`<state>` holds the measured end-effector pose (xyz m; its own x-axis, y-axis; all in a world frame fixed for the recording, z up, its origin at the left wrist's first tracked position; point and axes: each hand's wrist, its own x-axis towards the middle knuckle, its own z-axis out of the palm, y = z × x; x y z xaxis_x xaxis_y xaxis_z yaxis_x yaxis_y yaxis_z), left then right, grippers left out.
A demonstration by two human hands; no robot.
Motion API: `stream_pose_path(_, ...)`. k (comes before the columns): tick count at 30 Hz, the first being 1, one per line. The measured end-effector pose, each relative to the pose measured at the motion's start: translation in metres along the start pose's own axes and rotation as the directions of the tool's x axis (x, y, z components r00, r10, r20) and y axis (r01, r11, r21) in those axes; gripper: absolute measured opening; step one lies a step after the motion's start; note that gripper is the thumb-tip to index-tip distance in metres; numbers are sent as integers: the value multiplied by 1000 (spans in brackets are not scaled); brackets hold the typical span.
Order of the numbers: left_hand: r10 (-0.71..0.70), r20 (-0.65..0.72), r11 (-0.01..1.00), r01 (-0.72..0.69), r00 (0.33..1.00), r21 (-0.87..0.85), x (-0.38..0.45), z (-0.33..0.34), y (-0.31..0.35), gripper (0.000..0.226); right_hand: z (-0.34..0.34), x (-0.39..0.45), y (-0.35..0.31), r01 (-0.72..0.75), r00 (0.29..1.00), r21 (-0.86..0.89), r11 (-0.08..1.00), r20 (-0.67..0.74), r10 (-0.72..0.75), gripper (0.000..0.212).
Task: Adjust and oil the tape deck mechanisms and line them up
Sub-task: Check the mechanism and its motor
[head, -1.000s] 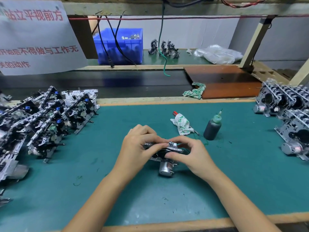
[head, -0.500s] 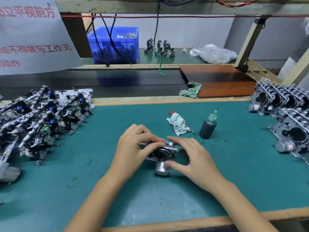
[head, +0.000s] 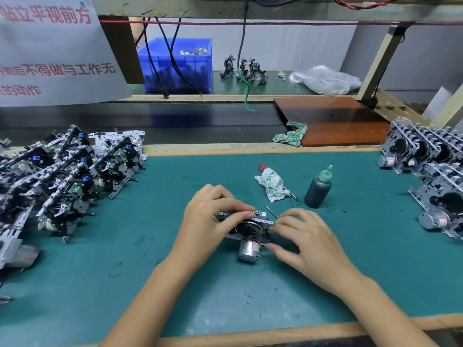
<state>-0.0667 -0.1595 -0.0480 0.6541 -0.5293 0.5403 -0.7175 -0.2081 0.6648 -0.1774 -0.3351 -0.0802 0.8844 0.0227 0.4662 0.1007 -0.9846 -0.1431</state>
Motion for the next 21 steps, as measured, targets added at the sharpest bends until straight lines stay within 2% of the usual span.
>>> stream_pose_path(9, 7, -6, 1000, -7, 1000, 5, 1, 1, 0, 9, 0, -2, -3, -50, 996, 53, 997, 79, 45, 24)
stream_pose_path(11, 10, -12, 1000, -10, 1000, 8, 1, 1, 0, 9, -3, 2, -3, -113, 987, 116, 987, 125, 98, 28)
stream_pose_path(13, 12, -12, 1000, -12, 1000, 8, 0, 1, 0, 9, -6, 8, -4, -235, 965, 282, 930, 179, 189, 37)
stream_pose_path(16, 10, -10, 1000, -10, 1000, 9, 0, 0, 1, 10, -6, 21, -13, -337, 942, 536, 774, 204, 268, 44)
stream_pose_path(21, 8, 5, 1000, -8, 1000, 2, 0, -1, 1, 11, -1, 34, -22, -400, 912, 648, 648, 216, 347, 28)
